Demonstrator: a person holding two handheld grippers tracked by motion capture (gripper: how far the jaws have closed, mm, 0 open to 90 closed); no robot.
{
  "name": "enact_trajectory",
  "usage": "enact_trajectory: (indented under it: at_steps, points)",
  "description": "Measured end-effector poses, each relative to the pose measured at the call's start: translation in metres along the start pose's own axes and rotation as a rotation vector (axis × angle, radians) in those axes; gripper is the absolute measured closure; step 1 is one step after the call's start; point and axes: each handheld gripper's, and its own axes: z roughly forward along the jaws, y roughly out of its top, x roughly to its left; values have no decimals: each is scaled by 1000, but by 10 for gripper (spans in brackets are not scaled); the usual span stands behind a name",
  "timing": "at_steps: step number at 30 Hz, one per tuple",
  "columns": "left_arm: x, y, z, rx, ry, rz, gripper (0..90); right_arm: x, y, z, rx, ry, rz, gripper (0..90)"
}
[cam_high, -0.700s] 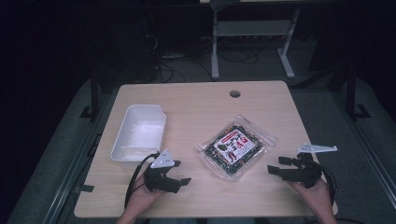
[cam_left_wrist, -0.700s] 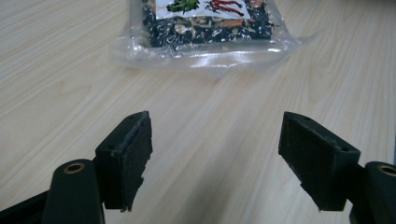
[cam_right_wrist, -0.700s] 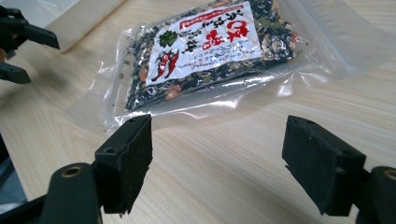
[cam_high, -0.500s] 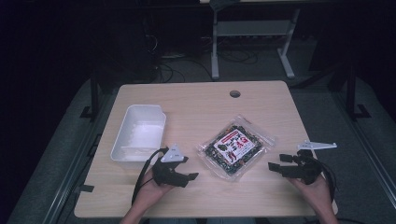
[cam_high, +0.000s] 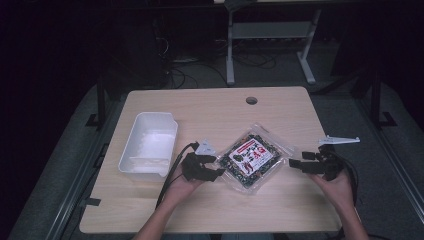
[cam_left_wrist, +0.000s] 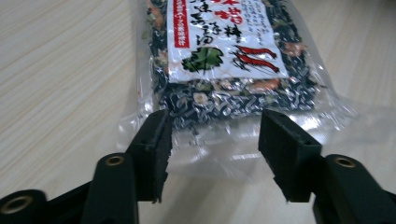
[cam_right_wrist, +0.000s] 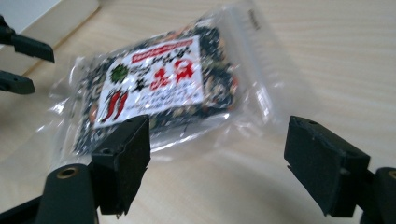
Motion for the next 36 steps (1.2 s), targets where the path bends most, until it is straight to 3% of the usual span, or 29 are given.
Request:
enact_trajectory:
  at_steps: [4, 7, 10, 14, 19, 22, 26, 29, 30, 31, 32, 36]
  points:
    - [3, 10, 13, 48, 19, -4, 625, -12, 13, 6, 13, -36, 27, 232]
    - [5, 12, 21, 82, 20, -8, 683, -25, 20, 12, 15, -57, 67, 256]
    - [7, 11, 30, 113, 17, -18, 691, -35, 19, 20, 35, -66, 109, 279]
    - [9, 11, 31, 109, 4, -34, 691, -41, 17, 30, 51, -63, 145, 326]
    - [10, 11, 32, 107, -1, -40, 691, -43, 17, 38, 59, -43, 164, 425]
    - [10, 10, 32, 106, -3, -45, 691, -45, 15, 43, 58, -3, 191, 551]
    - [10, 10, 32, 102, -4, -50, 696, -45, 15, 46, 68, 14, 201, 623]
    - [8, 10, 34, 103, 17, -25, 705, -44, 14, 48, 63, 18, 210, 696]
    - [7, 11, 34, 105, 20, -20, 703, -44, 15, 46, 52, 7, 207, 790]
    - [7, 11, 34, 104, 22, -18, 703, -44, 15, 46, 52, 7, 207, 790]
    - [7, 11, 34, 103, 20, -20, 700, -45, 15, 43, 37, 17, 204, 875]
    - [9, 10, 33, 101, 11, -27, 649, -43, 16, 36, 14, 63, 189, 894]
